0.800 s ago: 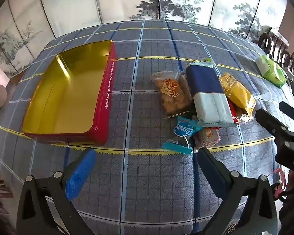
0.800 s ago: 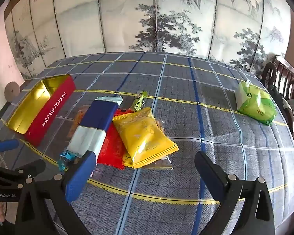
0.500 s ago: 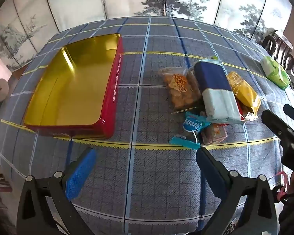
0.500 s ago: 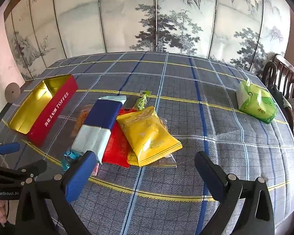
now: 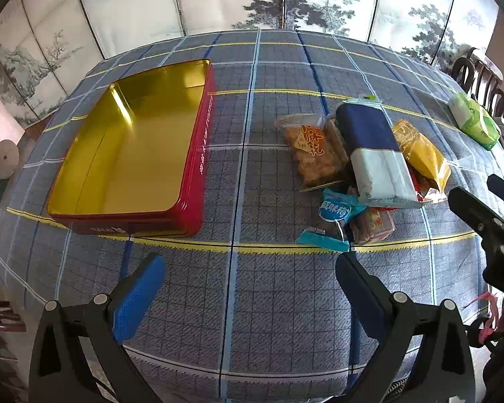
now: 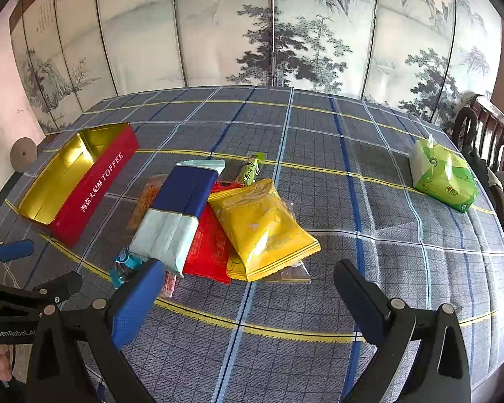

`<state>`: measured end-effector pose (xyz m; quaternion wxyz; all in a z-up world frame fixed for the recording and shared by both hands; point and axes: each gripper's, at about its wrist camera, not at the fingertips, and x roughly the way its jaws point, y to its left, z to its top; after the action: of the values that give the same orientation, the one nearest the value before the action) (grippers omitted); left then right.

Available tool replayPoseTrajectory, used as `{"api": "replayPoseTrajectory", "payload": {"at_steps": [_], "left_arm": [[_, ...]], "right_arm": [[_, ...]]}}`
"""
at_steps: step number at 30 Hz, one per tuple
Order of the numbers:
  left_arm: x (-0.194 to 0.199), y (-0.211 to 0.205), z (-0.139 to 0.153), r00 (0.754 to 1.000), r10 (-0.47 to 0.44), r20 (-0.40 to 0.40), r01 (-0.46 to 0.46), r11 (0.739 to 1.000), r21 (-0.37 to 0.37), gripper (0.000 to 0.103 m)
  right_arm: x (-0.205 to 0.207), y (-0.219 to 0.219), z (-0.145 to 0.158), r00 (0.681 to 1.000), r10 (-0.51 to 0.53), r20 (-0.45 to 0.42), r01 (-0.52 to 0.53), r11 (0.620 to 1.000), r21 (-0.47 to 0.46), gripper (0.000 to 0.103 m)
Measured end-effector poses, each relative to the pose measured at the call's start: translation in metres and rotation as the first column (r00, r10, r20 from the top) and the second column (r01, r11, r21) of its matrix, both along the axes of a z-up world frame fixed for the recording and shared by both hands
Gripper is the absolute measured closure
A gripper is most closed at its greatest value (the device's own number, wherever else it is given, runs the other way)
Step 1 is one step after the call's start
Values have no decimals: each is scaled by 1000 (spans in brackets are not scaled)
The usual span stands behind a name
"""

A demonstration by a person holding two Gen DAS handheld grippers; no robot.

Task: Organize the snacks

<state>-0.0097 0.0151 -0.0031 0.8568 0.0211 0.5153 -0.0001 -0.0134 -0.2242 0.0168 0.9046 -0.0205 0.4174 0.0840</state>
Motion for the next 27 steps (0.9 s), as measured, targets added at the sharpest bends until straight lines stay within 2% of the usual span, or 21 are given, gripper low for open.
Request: {"api": "replayPoseTrajectory", "payload": {"at_steps": [27], "left_arm": [[0,-2,-4,1000,-10,-2,10,1000,12,3]], "right_arm": [[2,-1,-4,1000,6,-12,-6,1000,5,1]]}}
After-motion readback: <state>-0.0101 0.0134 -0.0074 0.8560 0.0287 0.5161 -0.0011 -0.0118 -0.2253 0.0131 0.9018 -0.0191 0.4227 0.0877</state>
